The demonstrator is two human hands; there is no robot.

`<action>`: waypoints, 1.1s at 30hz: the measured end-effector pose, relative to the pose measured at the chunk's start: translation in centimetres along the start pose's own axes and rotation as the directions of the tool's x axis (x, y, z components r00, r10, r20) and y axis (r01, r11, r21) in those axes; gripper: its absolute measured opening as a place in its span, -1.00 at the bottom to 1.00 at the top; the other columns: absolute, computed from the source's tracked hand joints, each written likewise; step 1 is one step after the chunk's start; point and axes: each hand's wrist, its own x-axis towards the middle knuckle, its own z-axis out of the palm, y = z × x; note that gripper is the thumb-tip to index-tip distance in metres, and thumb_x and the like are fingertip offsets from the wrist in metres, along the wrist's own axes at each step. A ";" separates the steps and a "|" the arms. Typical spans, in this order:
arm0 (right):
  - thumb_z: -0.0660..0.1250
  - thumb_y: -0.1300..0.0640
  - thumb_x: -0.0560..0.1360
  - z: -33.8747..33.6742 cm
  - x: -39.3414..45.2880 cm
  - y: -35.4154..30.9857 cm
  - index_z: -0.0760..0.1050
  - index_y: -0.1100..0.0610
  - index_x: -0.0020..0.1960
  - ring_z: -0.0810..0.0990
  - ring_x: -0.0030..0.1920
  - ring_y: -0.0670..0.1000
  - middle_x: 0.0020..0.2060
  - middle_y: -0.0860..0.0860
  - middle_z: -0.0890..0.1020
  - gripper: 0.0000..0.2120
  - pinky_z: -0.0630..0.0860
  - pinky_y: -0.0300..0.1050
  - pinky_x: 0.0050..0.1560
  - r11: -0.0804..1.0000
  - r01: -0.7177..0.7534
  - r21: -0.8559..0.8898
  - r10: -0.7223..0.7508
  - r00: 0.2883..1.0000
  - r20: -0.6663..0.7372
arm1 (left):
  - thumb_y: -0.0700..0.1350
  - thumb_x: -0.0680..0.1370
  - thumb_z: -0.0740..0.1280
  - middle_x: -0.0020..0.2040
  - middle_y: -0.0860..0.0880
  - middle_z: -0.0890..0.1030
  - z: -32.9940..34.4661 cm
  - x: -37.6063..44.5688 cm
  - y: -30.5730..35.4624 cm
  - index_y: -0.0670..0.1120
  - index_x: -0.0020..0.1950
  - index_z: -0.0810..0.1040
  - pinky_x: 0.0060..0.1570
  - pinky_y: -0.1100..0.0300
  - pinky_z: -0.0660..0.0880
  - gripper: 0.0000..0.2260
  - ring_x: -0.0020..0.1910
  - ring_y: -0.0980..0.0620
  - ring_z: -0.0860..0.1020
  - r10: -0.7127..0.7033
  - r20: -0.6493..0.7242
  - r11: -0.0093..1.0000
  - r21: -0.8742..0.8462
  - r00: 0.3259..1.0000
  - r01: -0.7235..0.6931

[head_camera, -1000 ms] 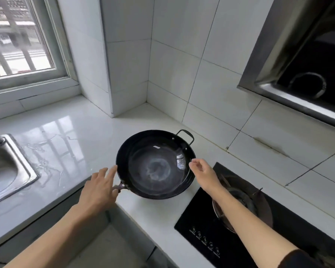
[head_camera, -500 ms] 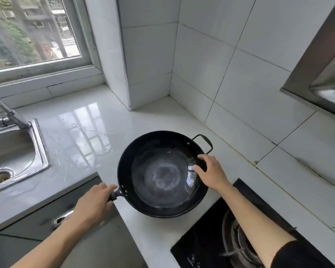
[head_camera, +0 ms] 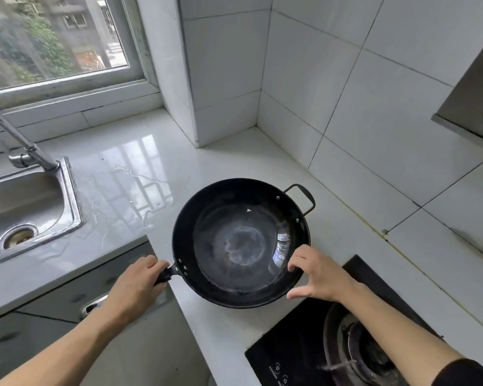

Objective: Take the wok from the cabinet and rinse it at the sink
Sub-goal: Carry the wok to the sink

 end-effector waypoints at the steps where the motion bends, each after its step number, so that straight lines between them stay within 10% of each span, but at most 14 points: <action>1: 0.45 -0.34 0.22 0.3 -0.1 0.1 0.49 -0.02 -0.08 0.43 -0.11 -0.13 -0.12 -0.16 0.46 -0.52 0.44 -0.28 -0.12 0.999 0.022 -0.032 -0.022 1.000 0.005 | -0.10 0.41 0.50 -0.18 0.08 0.45 0.1 0.1 -0.1 0.00 0.05 0.54 -0.22 0.08 0.47 -0.73 -0.17 0.00 0.45 0.012 -0.013 1.000 0.004 1.000 -0.012; 9: 0.46 0.33 0.07 1.7 0.2 0.1 0.39 0.11 -0.30 0.37 -0.35 -0.01 -0.34 -0.05 0.42 -0.68 0.22 -0.23 -0.38 0.971 0.106 -0.214 -0.140 0.978 -0.152 | -0.14 0.29 0.60 -0.23 -0.02 0.46 0.7 -0.6 -0.4 -0.09 -0.02 0.55 -0.41 0.08 0.42 -0.65 -0.33 -0.06 0.42 0.070 -0.067 0.995 0.082 0.995 -0.065; 17: 0.59 0.22 0.20 0.0 3.5 -3.3 0.43 0.05 -0.19 0.48 -0.26 -0.03 -0.21 -0.09 0.47 -0.64 0.48 -0.13 -0.35 0.989 0.076 -0.124 -0.099 0.976 -0.196 | -0.09 0.47 0.43 -0.17 -0.01 0.44 -1.6 -1.7 -5.1 -0.03 0.04 0.50 -0.25 0.04 0.45 -0.81 -0.22 -0.06 0.41 0.058 -0.123 0.997 0.055 0.991 -0.052; 26: 0.54 -0.06 0.34 0.7 14.0 -17.0 0.40 0.04 -0.18 0.45 -0.31 -0.03 -0.23 -0.07 0.47 -0.67 0.40 -0.21 -0.35 0.921 0.349 -0.174 -0.379 0.905 -0.193 | -0.06 0.42 0.47 -0.14 0.04 0.41 -6.4 -11.3 -18.6 0.05 0.12 0.47 -0.25 0.02 0.48 -0.68 -0.19 -0.02 0.41 -0.109 -0.119 0.993 0.038 0.987 0.114; 33: 0.60 0.11 0.27 1.6 24.1 -31.7 0.32 -0.01 -0.16 0.48 -0.30 -0.03 -0.24 -0.09 0.46 -0.56 0.48 -0.17 -0.34 0.836 0.508 -0.207 -0.543 0.820 -0.178 | -0.07 0.45 0.45 -0.19 0.01 0.45 -12.8 -20.0 -30.4 -0.02 0.00 0.48 -0.30 0.02 0.47 -0.79 -0.25 -0.04 0.44 -0.189 -0.248 0.974 0.072 0.950 0.213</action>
